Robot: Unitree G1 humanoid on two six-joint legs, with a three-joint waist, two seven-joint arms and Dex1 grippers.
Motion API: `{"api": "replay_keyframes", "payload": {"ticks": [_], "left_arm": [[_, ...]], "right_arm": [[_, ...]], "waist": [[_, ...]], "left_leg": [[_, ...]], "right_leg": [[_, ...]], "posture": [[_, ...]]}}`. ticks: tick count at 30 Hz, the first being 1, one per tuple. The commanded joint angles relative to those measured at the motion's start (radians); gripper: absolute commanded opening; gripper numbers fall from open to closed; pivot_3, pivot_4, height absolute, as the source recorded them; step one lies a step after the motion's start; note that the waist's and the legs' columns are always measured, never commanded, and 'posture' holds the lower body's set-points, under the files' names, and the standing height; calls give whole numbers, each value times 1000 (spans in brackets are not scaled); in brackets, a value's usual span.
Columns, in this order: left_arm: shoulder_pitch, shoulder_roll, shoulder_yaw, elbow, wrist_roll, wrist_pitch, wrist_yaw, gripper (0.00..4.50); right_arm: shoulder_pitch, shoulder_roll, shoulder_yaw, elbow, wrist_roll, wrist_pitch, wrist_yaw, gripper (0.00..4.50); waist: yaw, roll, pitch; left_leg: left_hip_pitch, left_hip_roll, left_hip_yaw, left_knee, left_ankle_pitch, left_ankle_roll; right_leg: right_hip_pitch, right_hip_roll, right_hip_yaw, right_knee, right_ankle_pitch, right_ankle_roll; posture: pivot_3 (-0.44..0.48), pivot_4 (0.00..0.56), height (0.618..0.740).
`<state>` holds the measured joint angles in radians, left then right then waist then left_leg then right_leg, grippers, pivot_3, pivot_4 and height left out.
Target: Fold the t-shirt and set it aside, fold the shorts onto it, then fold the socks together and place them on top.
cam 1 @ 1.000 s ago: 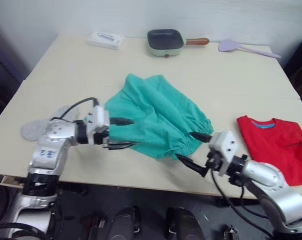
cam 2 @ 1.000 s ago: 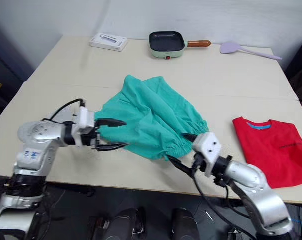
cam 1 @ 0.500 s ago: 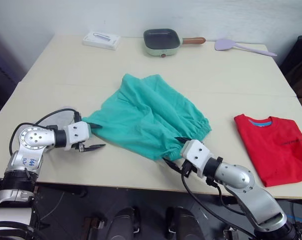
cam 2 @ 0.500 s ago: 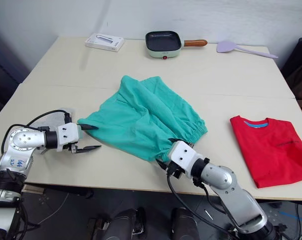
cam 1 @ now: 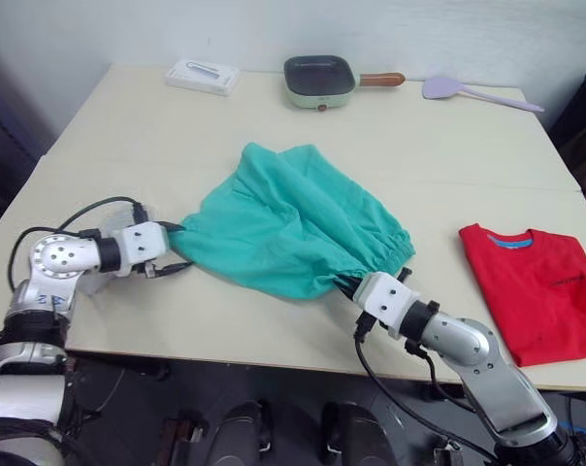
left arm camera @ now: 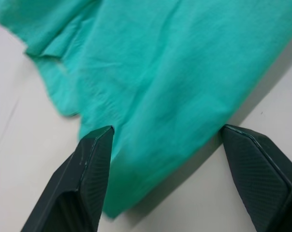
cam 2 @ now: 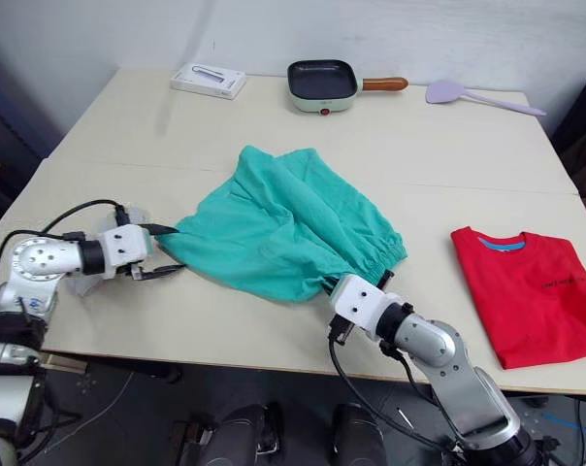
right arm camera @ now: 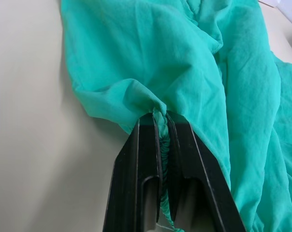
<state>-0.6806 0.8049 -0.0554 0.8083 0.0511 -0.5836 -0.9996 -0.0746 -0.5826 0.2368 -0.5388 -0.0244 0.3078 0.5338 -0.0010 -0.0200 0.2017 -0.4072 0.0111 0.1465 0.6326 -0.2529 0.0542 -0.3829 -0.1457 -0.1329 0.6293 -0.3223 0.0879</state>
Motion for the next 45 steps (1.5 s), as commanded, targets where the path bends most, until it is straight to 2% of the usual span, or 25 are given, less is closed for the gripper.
{"api": "replay_keyframes", "payload": {"ticks": [1, 3, 7, 14, 15, 17, 21, 24, 26, 28, 32, 35, 40, 42, 45], "left_arm": [[-61, -36, -38, 97, 40, -38, -1, 3640], [-120, -63, -61, 180, 81, -43, 29, 3640], [-209, -116, -115, 317, 156, -52, 83, 2412], [-269, -178, -168, 428, 221, -37, 145, 215], [-270, -180, -168, 434, 217, -32, 132, 49], [-263, -173, -162, 428, 201, -42, 89, 49], [-219, -143, -118, 355, 109, -68, -79, 49], [-120, -99, -54, 152, -75, 18, -316, 49], [35, -35, -31, -137, -227, 171, -450, 49], [211, 47, -2, -440, -343, 333, -498, 49], [507, 171, 108, -872, -488, 606, -426, 49], [669, 221, 198, -1068, -560, 758, -370, 49], [1045, 328, 410, -1376, -684, 1100, -357, 49], [1120, 341, 481, -1432, -722, 1182, -356, 49], [1121, 358, 535, -1445, -751, 1231, -363, 49]], "right_arm": [[-9, -6, -41, 2, 17, -27, 23, 10], [-18, -7, -56, 10, 25, -29, 34, 10], [-28, -23, -97, 32, 49, -45, 67, 0], [-42, -45, -133, 70, 71, -98, 123, 0], [-40, -47, -139, 78, 80, -113, 134, 0], [-36, -62, -149, 98, 100, -159, 173, 0], [-13, -124, -160, 137, 168, -246, 312, 0], [-8, -155, -174, 192, 205, -327, 385, 0], [-9, -171, -182, 247, 217, -401, 429, 0], [-16, -180, -190, 306, 228, -470, 470, 0], [-29, -184, -204, 400, 253, -564, 531, 0], [-32, -191, -209, 436, 288, -590, 580, 0], [12, -275, -210, 423, 413, -477, 742, 0], [38, -307, -205, 422, 410, -469, 778, 0], [67, -321, -212, 424, 408, -496, 804, 0]], "waist": [[1, 0, 0], [3, 0, 0], [8, -1, -1], [18, -1, -2], [18, -1, -2], [18, -1, -3], [5, -1, -3], [-12, -1, -3], [-30, -1, -3], [-46, -1, -2], [-52, 0, -1], [-40, 3, 1], [-26, 7, 3], [-21, 8, 3], [-11, 8, 3]], "left_leg": [[0, 0, 0, 0, 0, 0], [0, 0, 0, 1, 0, 0], [0, -1, 0, 3, 0, 2], [1, -1, 0, 4, -1, 3], [1, -1, 0, 4, -1, 3], [1, -1, 0, 4, -1, 3], [2, -1, 0, 4, -2, 4], [2, -1, 1, 4, -4, 5], [2, 0, 1, 5, -4, 5], [2, 0, 2, 6, -6, 6], [1, 1, 0, 9, -8, 6], [2, 1, -1, 13, -12, 5], [3, 2, -1, 13, -14, 1], [2, 3, -1, 13, -15, 0], [3, 3, -1, 12, -16, -2]], "right_leg": [[0, 0, 0, 0, 0, 0], [0, 0, -1, 1, 0, 0], [2, 0, -1, 1, 1, 2], [3, -1, 0, 1, 1, 2], [3, -1, 0, 1, 1, 2], [3, -1, 0, 1, 1, 2], [4, -1, -1, 0, 1, 2], [5, 0, -2, 0, 1, 2], [6, 0, -3, 0, 1, 2], [6, 0, -1, -1, 1, 2], [7, -1, 0, -1, 1, 1], [8, -2, 1, -2, 1, 1], [7, -2, 4, -3, 1, 3], [7, -2, 4, -2, 0, 0], [6, -2, 3, -2, -1, -2]], "posture": [[0, 150, 740], [0, 150, 740], [0, 150, 740], [0, 150, 740], [0, 150, 740], [0, 150, 740], [0, 150, 740], [0, 150, 740], [0, 150, 740], [0, 150, 740], [0, 150, 740], [0, 150, 740], [0, 150, 740], [0, 150, 740], [0, 150, 740]]}}
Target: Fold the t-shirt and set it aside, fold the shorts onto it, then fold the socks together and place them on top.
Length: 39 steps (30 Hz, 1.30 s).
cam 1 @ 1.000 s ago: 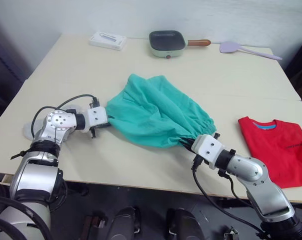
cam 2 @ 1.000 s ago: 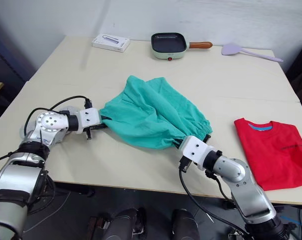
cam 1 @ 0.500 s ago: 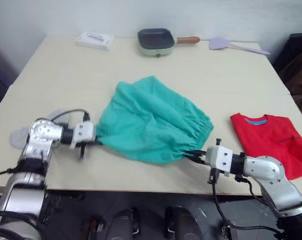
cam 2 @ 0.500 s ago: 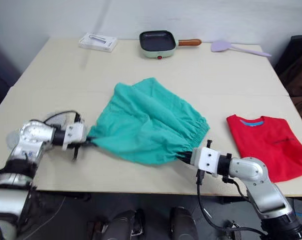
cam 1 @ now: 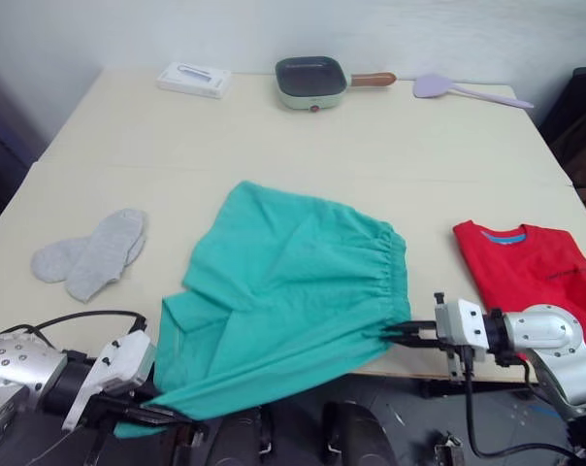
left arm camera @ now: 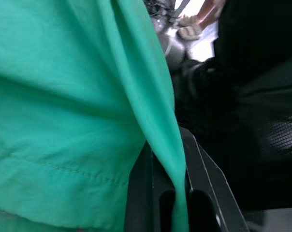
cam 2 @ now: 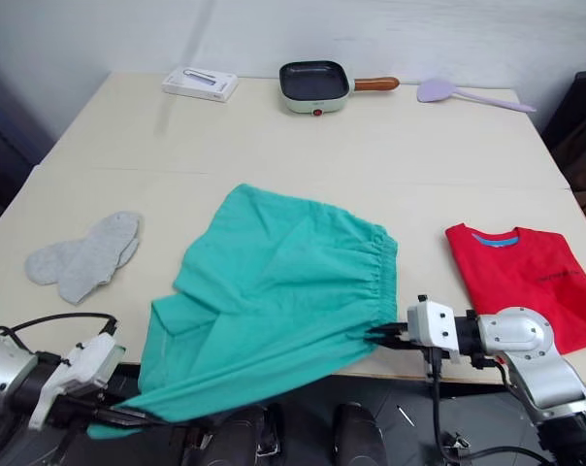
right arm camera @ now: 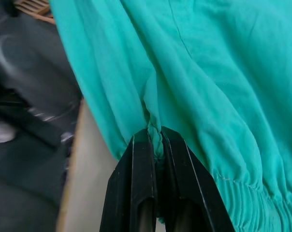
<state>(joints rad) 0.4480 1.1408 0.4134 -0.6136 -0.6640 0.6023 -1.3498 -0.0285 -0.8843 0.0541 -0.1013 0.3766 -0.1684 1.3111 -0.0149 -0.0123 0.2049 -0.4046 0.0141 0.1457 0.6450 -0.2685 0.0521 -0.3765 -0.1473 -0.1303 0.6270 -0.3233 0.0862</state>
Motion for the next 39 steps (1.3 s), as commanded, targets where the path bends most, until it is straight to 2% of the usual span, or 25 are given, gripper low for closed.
{"api": "replay_keyframes", "payload": {"ticks": [1, 5, 8, 9, 11, 13, 15, 18, 20, 23, 25, 31, 32, 35, 39], "left_arm": [[-22, 31, 74, -18, -37, 51, -16, 49], [-222, 42, 51, 58, -67, 45, 25, 49], [-648, -36, -73, 243, -85, -16, 81, 49], [-735, -51, -109, 289, -72, -17, 86, 49], [-927, -81, -228, 429, 33, -100, 32, 49], [-1178, -161, -368, 660, 163, -233, -38, 49], [-1372, -245, -458, 901, 276, -363, -72, 49], [-1579, -342, -560, 1275, 443, -579, -101, 49], [-1676, -404, -579, 1483, 513, -699, -57, 49], [-1757, -475, -587, 1698, 591, -809, 27, 49], [-1772, -507, -587, 1781, 630, -851, 64, 49], [-1759, -575, -540, 1886, 676, -928, 218, 49], [-1744, -584, -531, 1894, 686, -965, 300, 217], [-1713, -595, -504, 1912, 690, -950, 384, 831], [-1687, -595, -458, 1908, 677, -950, 437, 2077]], "right_arm": [[33, -23, -37, -19, 11, -16, 30, 0], [76, -39, -107, -69, 65, 74, -8, 0], [54, -38, -207, -131, 198, 297, -129, 0], [49, -36, -223, -150, 228, 350, -154, 0], [33, -27, -249, -175, 279, 437, -191, 0], [-16, 0, -272, -161, 302, 490, -246, 0], [-74, 12, -270, -119, 286, 531, -291, 0], [-179, 42, -246, -37, 253, 570, -344, 0], [-247, 66, -222, 17, 219, 570, -364, 0], [-333, 100, -186, 106, 154, 552, -385, 0], [-377, 115, -165, 164, 110, 533, -393, 0], [-462, 168, -166, 276, 51, 511, -429, 0], [-472, 187, -170, 314, 34, 487, -452, 0], [-469, 242, -176, 339, 24, 435, -472, 705], [-443, 289, -202, 349, -31, 336, -558, 2015]], "waist": [[5, 1, 0], [17, 2, 0], [28, 3, 1], [30, 3, 1], [29, 3, 0], [35, 3, 0], [39, 2, 0], [35, 1, 0], [28, 1, 0], [16, 1, 0], [12, 0, 0], [10, -2, 2], [10, -2, 2], [9, -3, 2], [5, -3, 2]], "left_leg": [[0, 0, 0, 0, 0, 0], [0, 0, 0, 0, 0, -1], [-1, 0, 0, 1, 0, -1], [-1, 0, 0, 1, 0, -1], [-1, 0, 0, 0, 0, -2], [0, 0, 2, 0, -1, -2], [-3, 0, 3, 2, 1, 0], [-4, 0, 7, 3, 3, 6], [-3, 0, 10, 4, 3, 8], [-8, 0, 11, 5, 2, 10], [-19, 0, 11, 9, 3, 11], [-21, -1, 11, 12, 2, 12], [-21, 0, 11, 14, 2, 12], [-21, 0, 10, 18, 3, 14], [-21, 0, 10, 20, 4, 15]], "right_leg": [[0, 0, 0, 0, 0, 0], [-1, 0, 0, 0, 0, 0], [-1, 0, 0, 0, 0, 0], [-1, 0, 1, 0, 1, 0], [-1, 0, 0, 0, 1, 0], [-1, 1, 0, 0, 1, -1], [-3, 5, -2, 1, 1, -1], [-4, 12, -3, 0, 2, 1], [-4, 13, -2, 1, 2, 1], [-9, 12, -2, 3, 3, 2], [-19, 12, -2, 7, 3, 3], [-20, 12, -2, 10, 3, 3], [-20, 12, -2, 11, 3, 3], [-18, 11, -2, 13, 5, 6], [-18, 9, -2, 16, 6, 8]], "posture": [[0, 150, 740], [0, 150, 740], [0, 150, 740], [0, 150, 740], [0, 150, 740], [0, 150, 740], [0, 150, 740], [0, 150, 740], [0, 150, 740], [0, 150, 740], [0, 150, 740], [0, 150, 740], [0, 150, 740], [0, 150, 740], [0, 150, 740]]}}
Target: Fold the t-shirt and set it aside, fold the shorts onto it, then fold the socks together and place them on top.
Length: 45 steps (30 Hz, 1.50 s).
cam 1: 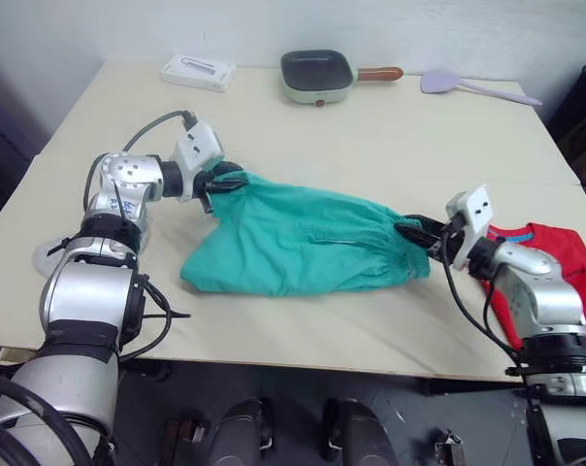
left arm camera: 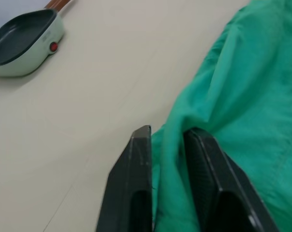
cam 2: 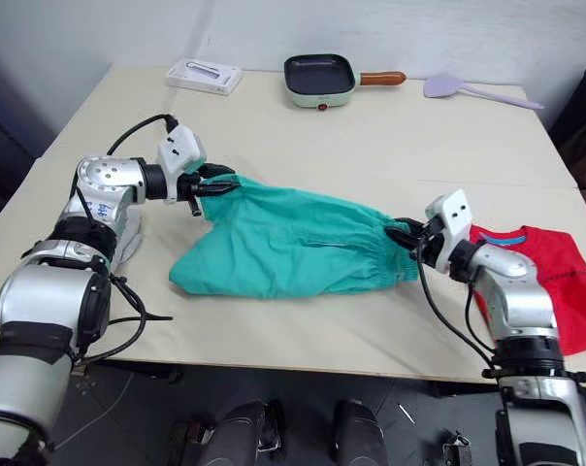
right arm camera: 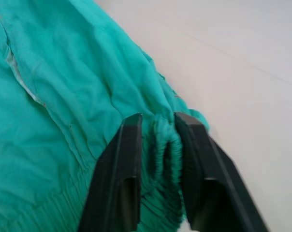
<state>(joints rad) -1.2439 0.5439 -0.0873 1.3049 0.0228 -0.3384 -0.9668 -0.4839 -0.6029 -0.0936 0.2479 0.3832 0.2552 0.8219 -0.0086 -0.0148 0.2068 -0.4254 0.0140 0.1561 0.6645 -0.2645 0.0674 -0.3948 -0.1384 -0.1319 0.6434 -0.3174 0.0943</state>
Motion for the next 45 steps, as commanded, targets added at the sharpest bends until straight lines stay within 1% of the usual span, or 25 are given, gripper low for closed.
{"api": "replay_keyframes", "payload": {"ticks": [1, 3, 4, 6, 7, 8, 9, 12, 13, 16, 17, 19, 20, 21, 23, 27, 30, 33, 34, 35, 37, 39, 41, 43, 45], "left_arm": [[12, 6, 56, -15, -13, -9, 78, 2318], [30, 20, 94, -32, -26, -27, 152, 2958], [39, 26, 118, -41, -38, -37, 177, 3242], [61, 32, 183, -74, -88, -75, 187, 3862], [76, 32, 221, -108, -133, -74, 151, 3881], [101, 29, 247, -159, -177, -79, 89, 3881], [127, 24, 265, -215, -216, -76, 22, 3881], [339, 71, 184, -559, -285, -27, -275, 3881], [414, 100, 155, -665, -288, -2, -329, 3881], [646, 184, 127, -938, -301, 32, -389, 3881], [714, 198, 131, -1014, -317, 63, -387, 3881], [824, 204, 145, -1109, -317, 73, -349, 3881], [854, 199, 148, -1123, -275, 51, -296, 3881], [872, 193, 150, -1130, -236, 32, -247, 3881], [887, 178, 144, -1136, -202, 17, -187, 3881], [882, 182, 101, -1079, -50, -23, -60, 3881], [876, 177, 68, -1034, 0, -29, -22, 3881], [841, 156, 48, -983, 25, -47, 26, 3881], [825, 151, 40, -962, 38, -51, 41, 3482], [814, 146, 32, -946, 42, -46, 47, 3288], [799, 142, 16, -921, 47, -40, 46, 2697], [798, 140, 0, -914, 27, -40, 16, 2041], [820, 142, -8, -929, 6, -41, -9, 1458], [860, 151, 2, -973, -20, -31, -18, 807], [925, 171, 16, -1056, -63, -20, -40, 103]], "right_arm": [[15, 14, -78, 11, -47, -112, -109, 2278], [21, 16, -128, 14, -59, -186, -163, 2968], [24, 14, -152, 5, -49, -192, -176, 3255], [31, 12, -189, -42, -14, -218, -163, 3946], [33, 13, -207, -77, 10, -210, -159, 4336], [42, 9, -212, -122, 35, -205, -130, 4427], [56, 2, -206, -171, 68, -181, -88, 4427], [165, -77, -106, -383, 93, -108, 72, 4427], [196, -94, -82, -433, 92, -98, 96, 4427], [296, -126, -13, -542, 43, -128, 144, 4427], [325, -135, 4, -555, 18, -144, 153, 4427], [378, -138, 35, -539, -59, -214, 154, 4427], [397, -134, 50, -521, -99, -254, 147, 4427], [408, -126, 59, -504, -130, -282, 131, 4427], [410, -105, 72, -468, -171, -306, 93, 4427], [352, -94, 131, -322, -313, -409, 39, 4427], [295, -85, 153, -225, -381, -436, -11, 3784], [247, -77, 164, -152, -410, -470, -40, 2809], [231, -74, 168, -133, -415, -483, -44, 2453], [220, -71, 171, -120, -421, -491, -48, 2074], [206, -66, 177, -106, -425, -508, -47, 1391], [205, -69, 179, -108, -420, -515, -35, 662], [215, -78, 177, -122, -402, -525, -11, 45], [234, -93, 166, -142, -384, -540, 11, 0], [265, -112, 151, -172, -351, -552, 44, 0]], "waist": [[-2, 0, 0], [-1, 0, 0], [-1, 0, 0], [-3, 0, 0], [-5, 0, 0], [-7, 0, 0], [-10, 0, 0], [-19, 1, 0], [-24, 1, -1], [-34, 1, -1], [-34, 1, -1], [-29, 1, -1], [-24, 1, -1], [-18, 1, -1], [-6, 1, -1], [2, 1, -1], [1, 2, -2], [5, 3, -2], [6, 3, -2], [7, 3, -3], [7, 3, -3], [5, 4, -3], [3, 4, -3], [2, 5, -4], [0, 5, -4]], "left_leg": [[0, 0, 0, 0, 0, 0], [0, 0, 0, 0, 0, 0], [0, -1, 0, 0, 0, 0], [0, -1, 0, 0, 0, 0], [0, -2, 0, 0, 0, 0], [0, -2, 0, -1, 0, 0], [0, -2, 0, -1, 0, 0], [1, -2, 0, -1, 0, 0], [2, -2, 0, -2, 0, -1], [4, 0, 1, -2, -2, -2], [3, 1, 1, -2, -2, -2], [4, 1, 1, -2, -2, -2], [4, 1, 0, -2, -2, -2], [4, 0, 0, -2, -2, -2], [4, -1, -2, -2, -4, -6], [4, -2, -2, -2, -5, -6], [4, -2, 0, -3, -5, -7], [4, -1, 0, -3, -4, -6], [5, -2, 0, -3, -4, -6], [5, -2, 0, -3, -4, -6], [5, -2, 0, -2, -4, -6], [5, -2, 0, -2, -3, -6], [5, -2, 0, -2, -2, -3], [5, -2, 0, -2, -2, -3], [5, -1, 0, -2, -2, -2]], "right_leg": [[0, -2, 0, 0, 0, 0], [0, -2, 0, 1, 0, 0], [-1, -3, 0, 1, 0, 0], [-1, -5, 0, 0, 0, 0], [0, -6, 0, 0, 0, 0], [-1, -6, -1, 0, 0, 0], [-1, -6, -1, 0, 0, 0], [0, -6, 0, 1, 0, 0], [1, -2, 0, 0, 0, 0], [2, -3, 3, -1, 0, 0], [1, -3, 3, -2, 0, 0], [1, -5, 5, -1, 0, 0], [2, -7, 7, -2, 0, 0], [2, -8, 9, -4, 0, 0], [2, -10, 9, -6, 1, 1], [2, -10, 10, -7, 3, 0], [1, -9, 9, -6, 3, 0], [2, -9, 9, -6, 3, -1], [2, -9, 9, -6, 3, -1], [2, -9, 9, -6, 3, -1], [2, -10, 9, -5, 3, -1], [2, -10, 9, -5, 3, -1], [2, -9, 9, -5, 3, -1], [2, -9, 9, -5, 3, -1], [2, -9, 9, -5, 3, -1]], "posture": [[0, 150, 740], [0, 150, 740], [0, 150, 740], [0, 150, 740], [0, 150, 740], [0, 150, 740], [0, 150, 740], [0, 150, 740], [0, 150, 740], [0, 150, 740], [0, 150, 740], [0, 150, 740], [0, 150, 740], [0, 150, 740], [0, 150, 740], [0, 150, 740], [0, 150, 740], [0, 150, 740], [0, 150, 740], [0, 150, 740], [0, 150, 740], [0, 150, 740], [0, 150, 740], [0, 150, 740], [0, 150, 740]]}}
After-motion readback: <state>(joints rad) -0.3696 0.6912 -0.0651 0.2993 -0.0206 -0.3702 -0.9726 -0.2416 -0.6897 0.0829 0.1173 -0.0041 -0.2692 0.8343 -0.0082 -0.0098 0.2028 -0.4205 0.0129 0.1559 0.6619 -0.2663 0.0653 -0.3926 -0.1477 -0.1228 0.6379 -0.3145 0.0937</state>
